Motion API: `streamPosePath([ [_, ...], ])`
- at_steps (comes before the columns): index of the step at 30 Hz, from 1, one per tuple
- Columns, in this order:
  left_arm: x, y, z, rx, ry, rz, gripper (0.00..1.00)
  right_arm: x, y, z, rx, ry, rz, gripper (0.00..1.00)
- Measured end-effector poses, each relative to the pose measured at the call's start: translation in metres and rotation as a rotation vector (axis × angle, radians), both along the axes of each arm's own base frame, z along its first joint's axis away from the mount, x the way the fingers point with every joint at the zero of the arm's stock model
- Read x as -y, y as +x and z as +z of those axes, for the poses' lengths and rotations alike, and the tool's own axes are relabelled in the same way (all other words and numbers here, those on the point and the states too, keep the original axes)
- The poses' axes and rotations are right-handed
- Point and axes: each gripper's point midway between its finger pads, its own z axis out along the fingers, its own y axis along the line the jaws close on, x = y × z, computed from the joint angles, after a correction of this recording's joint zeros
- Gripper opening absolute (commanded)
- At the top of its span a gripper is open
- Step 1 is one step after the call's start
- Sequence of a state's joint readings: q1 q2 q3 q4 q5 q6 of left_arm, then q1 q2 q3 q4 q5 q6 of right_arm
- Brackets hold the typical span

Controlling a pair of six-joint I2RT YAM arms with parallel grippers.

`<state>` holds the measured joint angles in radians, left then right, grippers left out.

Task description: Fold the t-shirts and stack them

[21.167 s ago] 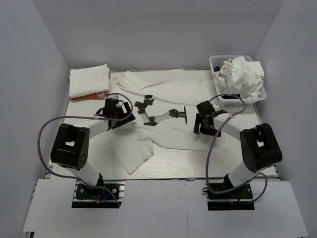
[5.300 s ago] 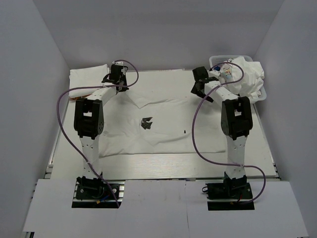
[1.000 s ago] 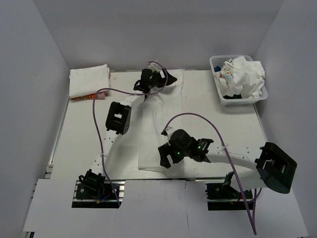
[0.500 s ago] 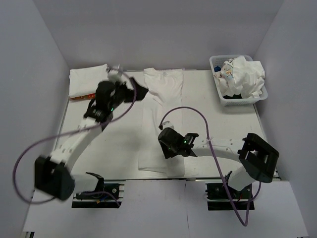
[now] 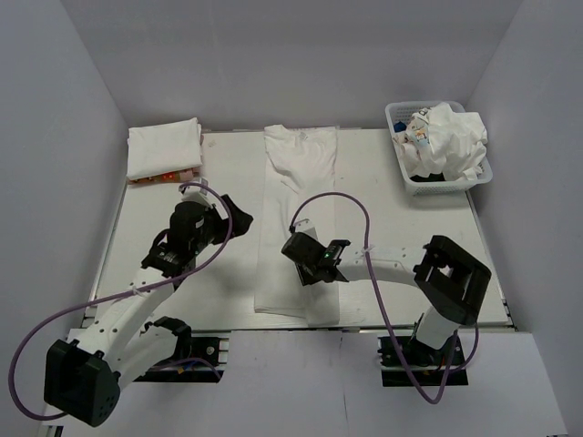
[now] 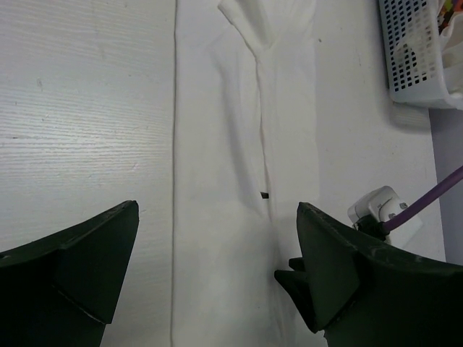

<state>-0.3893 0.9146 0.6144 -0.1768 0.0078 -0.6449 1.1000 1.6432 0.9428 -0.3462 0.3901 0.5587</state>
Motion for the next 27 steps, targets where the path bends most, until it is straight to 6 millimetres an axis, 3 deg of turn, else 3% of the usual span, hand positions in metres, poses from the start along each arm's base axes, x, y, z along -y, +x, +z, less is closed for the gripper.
streamPosePath([
  [2, 0.000, 0.000, -0.005, -0.017, 0.004, 0.001, 1.00, 0.001, 0.000, -0.004, -0.007, -0.009, -0.004, 0.26],
  [5, 0.000, 0.000, -0.014, -0.050, 0.016, 0.002, 1.00, -0.001, 0.001, -0.008, -0.018, -0.009, -0.014, 0.00],
  [11, -0.001, -0.002, -0.022, -0.081, 0.027, 0.004, 1.00, -0.008, 0.002, 0.000, -0.022, 0.011, -0.013, 0.00],
  [19, -0.001, -0.002, -0.023, -0.082, 0.028, 0.008, 1.00, -0.025, 0.014, 0.031, 0.004, 0.095, -0.030, 0.00],
  [23, -0.001, -0.001, -0.028, -0.098, 0.032, 0.006, 1.00, -0.025, 0.019, 0.035, -0.002, 0.108, -0.064, 0.00],
  [25, 0.000, -0.001, -0.031, -0.108, 0.034, 0.002, 1.00, -0.023, 0.020, 0.031, -0.018, 0.103, -0.077, 0.15],
  [27, 0.001, -0.002, -0.033, -0.115, 0.034, -0.003, 1.00, -0.023, 0.021, 0.026, -0.039, 0.091, -0.085, 0.38],
])
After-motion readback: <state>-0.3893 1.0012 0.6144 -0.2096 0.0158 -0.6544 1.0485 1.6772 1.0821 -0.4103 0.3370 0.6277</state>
